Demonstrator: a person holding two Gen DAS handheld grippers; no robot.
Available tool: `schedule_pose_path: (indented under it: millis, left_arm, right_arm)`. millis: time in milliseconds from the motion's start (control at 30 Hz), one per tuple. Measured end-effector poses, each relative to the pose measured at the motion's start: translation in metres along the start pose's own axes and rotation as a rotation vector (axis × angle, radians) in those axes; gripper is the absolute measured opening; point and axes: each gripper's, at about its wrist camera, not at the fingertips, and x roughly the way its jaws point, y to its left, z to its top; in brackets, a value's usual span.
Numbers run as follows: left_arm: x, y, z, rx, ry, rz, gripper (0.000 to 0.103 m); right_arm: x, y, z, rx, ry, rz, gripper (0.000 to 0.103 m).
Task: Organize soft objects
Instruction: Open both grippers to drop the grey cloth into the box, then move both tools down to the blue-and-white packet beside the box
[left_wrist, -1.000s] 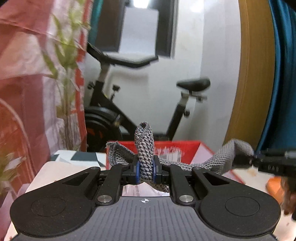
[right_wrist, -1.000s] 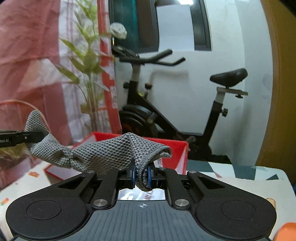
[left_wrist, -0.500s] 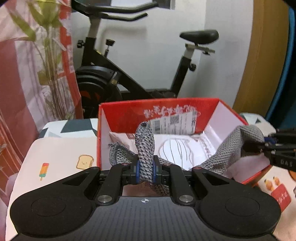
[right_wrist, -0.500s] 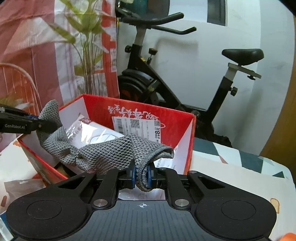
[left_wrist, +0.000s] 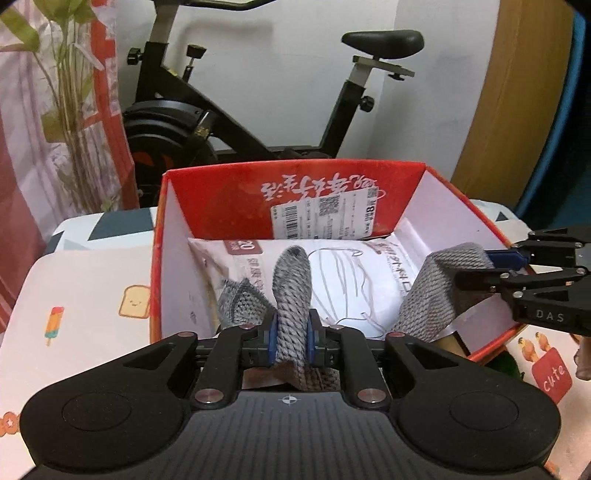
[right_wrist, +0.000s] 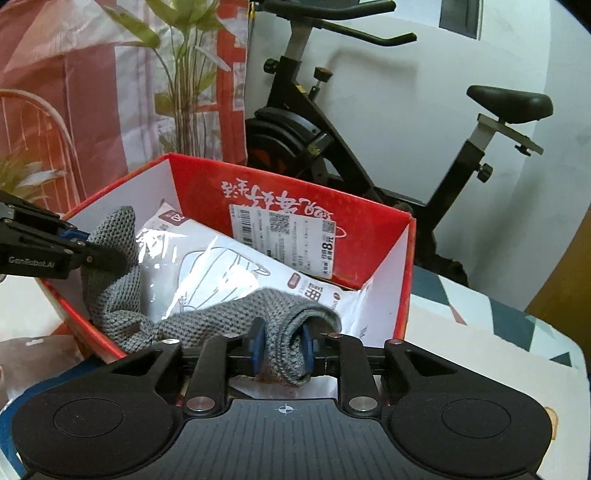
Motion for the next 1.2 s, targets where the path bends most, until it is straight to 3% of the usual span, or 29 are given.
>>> schedule_pose_path:
  millis: [33,100,167,333,500,633,967,1200]
  left_arm:
    - [0.0,-0.001,0.001,0.006,-0.002,-0.002,0.027]
    - [-0.002,-0.003,0.001,0.019,-0.012,-0.007,0.047]
    - [-0.006,-0.004,0.002,0.027,-0.031,-0.009,0.055]
    - [-0.021,-0.008,0.005,0.038,-0.089,-0.017,0.06]
    - [-0.045,-0.017,0.003,0.052,-0.159,-0.001,0.086]
    - [-0.067,-0.024,-0.008,0.079,-0.212,0.009,0.1]
    - [-0.101,-0.036,-0.056,0.014,-0.227,0.041,0.103]
    - [-0.105,-0.04,-0.088,-0.06,-0.217,0.006,0.103]
  right_arm:
    - [0.001,0.0,0.001,-0.002,0.0,-0.002,0.023]
    - [-0.001,-0.001,0.002,-0.001,-0.006,-0.012,0.027]
    - [-0.003,-0.003,0.003,0.008,-0.011,-0.025,0.034]
    - [-0.015,-0.007,0.006,0.03,-0.054,-0.04,0.044]
    - [-0.033,0.0,0.007,0.028,-0.105,-0.046,0.078]
    - [-0.051,0.012,0.004,0.004,-0.157,-0.052,0.101]
    - [-0.09,0.024,-0.034,0.073,-0.235,-0.043,0.103]
    - [-0.105,0.033,-0.08,0.166,-0.294,-0.027,0.103]
